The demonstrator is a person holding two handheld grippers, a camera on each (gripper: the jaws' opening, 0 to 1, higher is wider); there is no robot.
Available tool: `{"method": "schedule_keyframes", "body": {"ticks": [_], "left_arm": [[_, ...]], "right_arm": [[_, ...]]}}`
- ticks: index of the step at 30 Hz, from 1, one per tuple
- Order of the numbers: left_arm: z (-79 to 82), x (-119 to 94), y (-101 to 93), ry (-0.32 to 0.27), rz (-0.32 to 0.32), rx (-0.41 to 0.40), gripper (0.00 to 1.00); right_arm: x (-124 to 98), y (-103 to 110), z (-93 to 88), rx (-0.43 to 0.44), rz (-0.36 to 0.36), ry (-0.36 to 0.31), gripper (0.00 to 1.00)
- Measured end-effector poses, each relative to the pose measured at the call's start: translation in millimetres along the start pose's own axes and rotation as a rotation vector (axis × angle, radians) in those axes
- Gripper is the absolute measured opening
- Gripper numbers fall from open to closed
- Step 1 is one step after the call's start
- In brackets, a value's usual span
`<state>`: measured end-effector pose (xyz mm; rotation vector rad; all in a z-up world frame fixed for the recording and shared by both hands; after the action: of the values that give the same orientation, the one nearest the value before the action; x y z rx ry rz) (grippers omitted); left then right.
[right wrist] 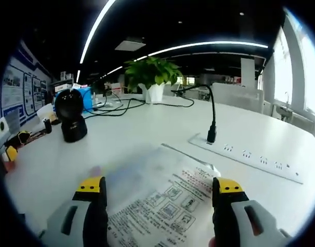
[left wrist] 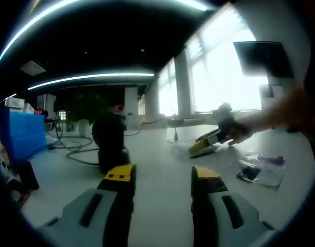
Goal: Clip sheet goods on table flip sheet goods clip sheet goods scan sheet goods put sheet goods back to table
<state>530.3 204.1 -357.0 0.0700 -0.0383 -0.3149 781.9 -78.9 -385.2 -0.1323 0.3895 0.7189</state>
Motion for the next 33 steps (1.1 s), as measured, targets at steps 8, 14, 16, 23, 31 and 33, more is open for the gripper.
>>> {"method": "schedule_keyframes", "body": {"ticks": [8,14,16,23,31,33], "left_arm": [[-0.1,0.2,-0.3,0.001,-0.002,0.0,0.35],[0.2,0.1,-0.1,-0.001,-0.001,-0.002,0.35],[0.3,0.0,0.0,-0.001,0.0,-0.002,0.35],[-0.2,0.2,-1.7,0.004,-0.007,0.008,0.35],[-0.1,0.0,-1.0,0.003,-0.005,0.003,0.35],[0.1,-0.1,-1.2,0.002,-0.005,0.005,0.35]], "right_arm": [[2.6,-1.9,-1.7,0.012,0.008,0.033,0.79],[2.9,-2.1,-1.3,0.012,0.009,0.046,0.79],[2.4,-2.0,-1.1,0.012,0.009,0.042,0.79],[2.2,0.8,0.4,0.013,-0.002,0.035,0.83],[-13.2,9.7,22.7,-0.033,0.002,-0.068,0.83],[-18.0,12.1,27.9,-0.039,0.005,-0.084,0.83]]}}
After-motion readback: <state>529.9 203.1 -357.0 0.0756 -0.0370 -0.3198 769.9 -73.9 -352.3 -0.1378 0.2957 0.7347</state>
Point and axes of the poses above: the point that each gripper's makers call its tool centre point, and the gripper's own axes: x roughly forward along the fingers, y roughly to its left, z roughly out of its top, the point moved 8 cm from there along -x, roughly backward along the fingers, and after that the axes turned 1 degree about x, right-handed, at the moved point
